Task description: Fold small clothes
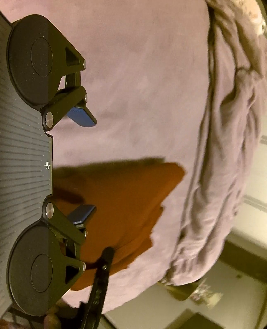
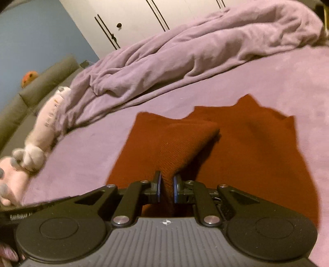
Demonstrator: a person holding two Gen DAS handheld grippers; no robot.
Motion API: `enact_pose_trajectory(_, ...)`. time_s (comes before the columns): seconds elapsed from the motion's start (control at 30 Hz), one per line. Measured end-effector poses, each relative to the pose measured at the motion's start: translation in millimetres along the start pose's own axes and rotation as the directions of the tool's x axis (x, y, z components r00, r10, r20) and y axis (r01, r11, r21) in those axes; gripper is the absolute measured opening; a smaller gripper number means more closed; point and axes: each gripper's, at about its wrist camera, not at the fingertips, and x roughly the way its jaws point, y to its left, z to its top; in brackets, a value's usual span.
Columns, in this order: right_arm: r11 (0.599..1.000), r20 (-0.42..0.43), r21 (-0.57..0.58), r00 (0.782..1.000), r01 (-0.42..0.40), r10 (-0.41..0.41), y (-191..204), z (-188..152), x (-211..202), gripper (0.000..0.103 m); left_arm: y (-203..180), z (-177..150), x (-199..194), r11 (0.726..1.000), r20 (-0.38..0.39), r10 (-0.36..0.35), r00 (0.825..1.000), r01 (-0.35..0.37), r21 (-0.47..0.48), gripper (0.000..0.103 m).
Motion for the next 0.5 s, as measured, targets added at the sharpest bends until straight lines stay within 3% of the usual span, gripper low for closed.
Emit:
enact_pose_trajectory(0.13, 0.998, -0.074, -0.038, 0.996, 0.056, -0.059, -9, -7, 20, 0.012, -5, -11, 28, 1.000, -0.071, -0.005, 0.997, 0.004, -0.008, 0.091)
enact_pose_trajectory(0.2, 0.998, -0.056, -0.039, 0.997, 0.051, -0.053, -9, -6, 14, 0.016, 0, -14, 27, 1.000, -0.068, -0.008, 0.998, 0.006, -0.027, 0.092)
enact_pose_trajectory(0.33, 0.998, -0.032, 0.057, 0.999, 0.037, -0.035, -32, -4, -6, 0.042, 7, -15, 25, 0.999, -0.065, -0.012, 0.998, 0.010, -0.031, 0.094)
enact_pose_trajectory(0.5, 0.961, -0.076, 0.264, 0.991, -0.087, 0.110, -65, -11, 1, 0.043, 2, -16, 25, 1.000, -0.059, 0.002, 0.998, -0.003, -0.018, 0.095)
